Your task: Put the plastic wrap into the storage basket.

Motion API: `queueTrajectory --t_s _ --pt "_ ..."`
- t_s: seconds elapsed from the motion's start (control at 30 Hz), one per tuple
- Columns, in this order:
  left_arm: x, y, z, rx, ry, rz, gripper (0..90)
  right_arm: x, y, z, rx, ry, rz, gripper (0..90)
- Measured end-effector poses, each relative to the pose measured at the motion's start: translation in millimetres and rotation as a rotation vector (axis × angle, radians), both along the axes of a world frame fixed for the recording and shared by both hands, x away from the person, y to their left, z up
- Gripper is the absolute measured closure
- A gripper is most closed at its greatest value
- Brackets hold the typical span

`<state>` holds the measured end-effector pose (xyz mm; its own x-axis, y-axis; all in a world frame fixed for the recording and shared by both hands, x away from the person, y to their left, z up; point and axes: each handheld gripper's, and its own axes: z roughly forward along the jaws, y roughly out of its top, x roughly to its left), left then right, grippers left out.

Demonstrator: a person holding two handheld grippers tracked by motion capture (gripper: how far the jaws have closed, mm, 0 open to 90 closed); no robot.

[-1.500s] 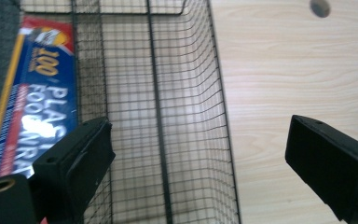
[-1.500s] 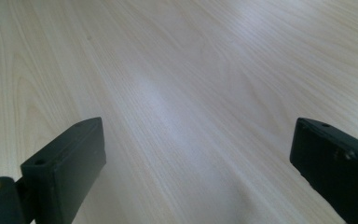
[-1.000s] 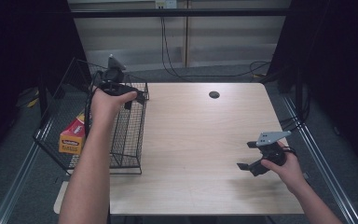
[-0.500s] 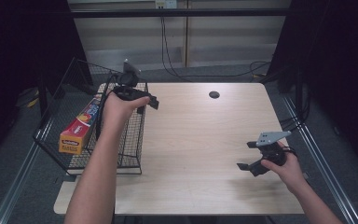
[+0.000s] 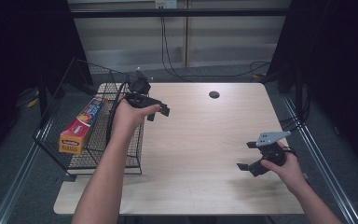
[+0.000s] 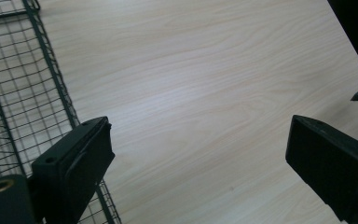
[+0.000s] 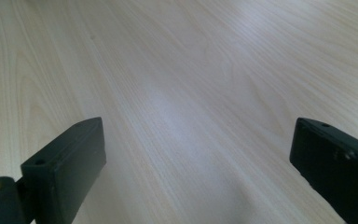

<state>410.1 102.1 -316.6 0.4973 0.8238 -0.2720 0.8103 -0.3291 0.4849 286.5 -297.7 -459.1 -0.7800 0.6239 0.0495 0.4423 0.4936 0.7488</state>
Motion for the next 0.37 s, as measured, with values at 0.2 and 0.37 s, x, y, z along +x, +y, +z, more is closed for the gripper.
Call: queueTrajectory --t_s 0.2,0.37 --pt "-4.2 -11.1 -8.4 0.001 -0.002 -0.039 7.2 -0.3 -0.2 0.2 0.000 0.001 -0.002 3.2" --pt "-7.0 -18.1 -12.4 -0.006 -0.016 -0.079 6.9 -0.3 -0.3 0.0 0.000 -0.003 -0.003 3.1"
